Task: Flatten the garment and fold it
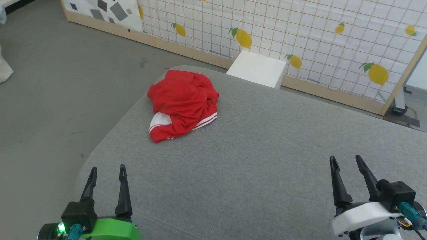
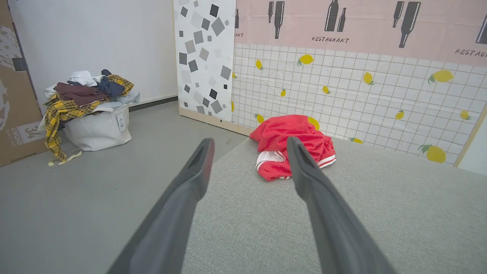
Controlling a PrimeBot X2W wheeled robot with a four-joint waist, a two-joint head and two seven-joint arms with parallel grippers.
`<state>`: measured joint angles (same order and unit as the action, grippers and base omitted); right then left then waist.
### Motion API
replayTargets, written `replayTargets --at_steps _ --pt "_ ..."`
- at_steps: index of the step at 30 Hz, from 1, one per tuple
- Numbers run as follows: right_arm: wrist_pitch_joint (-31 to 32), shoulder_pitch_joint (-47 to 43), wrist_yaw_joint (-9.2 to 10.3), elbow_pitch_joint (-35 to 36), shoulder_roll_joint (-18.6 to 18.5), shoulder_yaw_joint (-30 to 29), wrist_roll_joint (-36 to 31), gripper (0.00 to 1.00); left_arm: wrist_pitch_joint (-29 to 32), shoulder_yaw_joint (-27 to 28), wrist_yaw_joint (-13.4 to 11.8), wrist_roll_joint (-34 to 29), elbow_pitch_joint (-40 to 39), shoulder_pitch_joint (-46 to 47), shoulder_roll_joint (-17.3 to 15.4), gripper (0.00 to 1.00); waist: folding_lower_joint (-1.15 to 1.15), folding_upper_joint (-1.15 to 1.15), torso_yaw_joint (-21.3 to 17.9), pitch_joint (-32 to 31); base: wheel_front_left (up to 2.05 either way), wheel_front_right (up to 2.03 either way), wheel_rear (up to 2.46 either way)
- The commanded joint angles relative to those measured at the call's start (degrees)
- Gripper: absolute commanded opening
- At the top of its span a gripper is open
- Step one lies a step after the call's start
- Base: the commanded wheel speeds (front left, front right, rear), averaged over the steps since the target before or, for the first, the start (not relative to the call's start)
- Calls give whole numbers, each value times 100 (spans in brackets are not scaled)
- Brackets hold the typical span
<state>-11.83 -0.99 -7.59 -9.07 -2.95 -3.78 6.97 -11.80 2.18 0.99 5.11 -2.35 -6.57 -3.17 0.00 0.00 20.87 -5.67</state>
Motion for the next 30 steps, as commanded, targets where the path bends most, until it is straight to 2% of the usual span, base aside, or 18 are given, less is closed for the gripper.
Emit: replayTargets --at_steps 1,22,30 --pt "-60 -78 8 -44 6 -23 55 100 -64 5 34 30 -20 -87 24 100 0 0 34 1 0 0 0" --pt "-309 -55 10 -227 7 -135 149 100 -312 -5 56 140 -24 -128 29 100 0 0 365 -16 0 0 0" --pt "-317 -52 10 -231 7 -142 148 100 -319 -18 66 123 -19 -148 29 100 0 0 344 -17 0 0 0"
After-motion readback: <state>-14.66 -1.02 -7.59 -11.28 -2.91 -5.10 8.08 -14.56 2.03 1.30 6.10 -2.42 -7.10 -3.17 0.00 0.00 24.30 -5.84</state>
